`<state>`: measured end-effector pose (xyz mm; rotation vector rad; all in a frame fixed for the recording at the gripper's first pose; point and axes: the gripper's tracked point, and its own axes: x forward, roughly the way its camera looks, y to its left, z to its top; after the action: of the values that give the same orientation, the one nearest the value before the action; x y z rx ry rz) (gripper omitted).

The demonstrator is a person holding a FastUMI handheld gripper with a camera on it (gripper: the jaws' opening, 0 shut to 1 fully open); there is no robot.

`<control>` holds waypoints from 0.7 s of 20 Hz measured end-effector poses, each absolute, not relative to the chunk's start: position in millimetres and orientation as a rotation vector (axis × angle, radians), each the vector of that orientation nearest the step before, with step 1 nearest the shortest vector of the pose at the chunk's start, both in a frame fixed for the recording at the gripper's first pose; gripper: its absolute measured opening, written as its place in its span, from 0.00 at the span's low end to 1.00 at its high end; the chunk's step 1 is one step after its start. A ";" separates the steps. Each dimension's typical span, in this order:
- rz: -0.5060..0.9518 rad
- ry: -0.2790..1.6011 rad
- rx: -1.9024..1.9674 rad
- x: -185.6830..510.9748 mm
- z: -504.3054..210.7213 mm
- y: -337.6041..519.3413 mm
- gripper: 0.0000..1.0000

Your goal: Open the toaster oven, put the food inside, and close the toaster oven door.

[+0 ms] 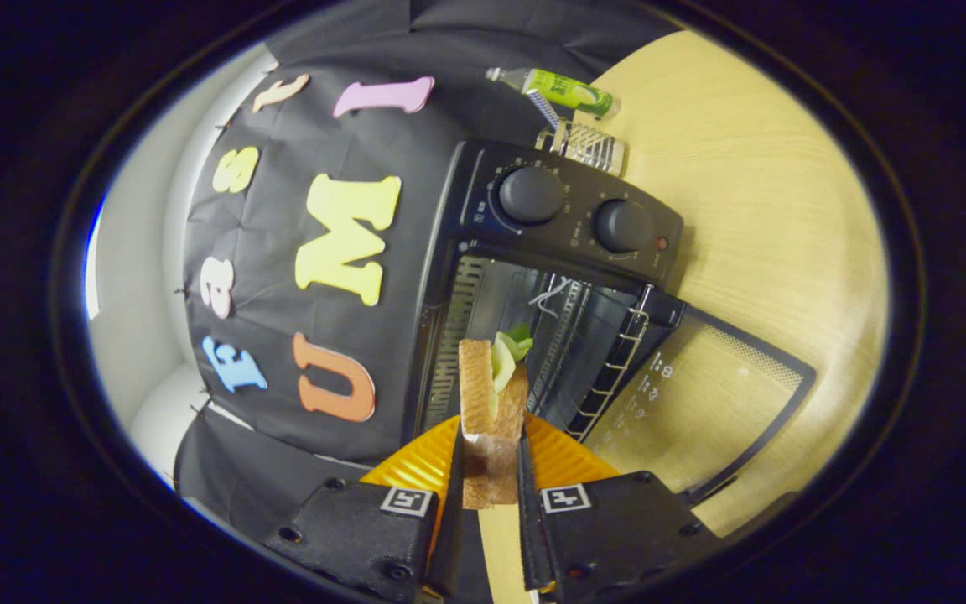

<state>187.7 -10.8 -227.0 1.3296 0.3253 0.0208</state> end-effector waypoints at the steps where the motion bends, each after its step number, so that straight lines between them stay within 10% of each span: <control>1: -0.013 0.310 1.321 193.9 -232.1 -14.0 0.34; 14: -0.185 0.196 1.243 264.9 -258.4 -16.3 0.37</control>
<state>264.9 -16.3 -258.4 1.2435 0.1961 -0.1851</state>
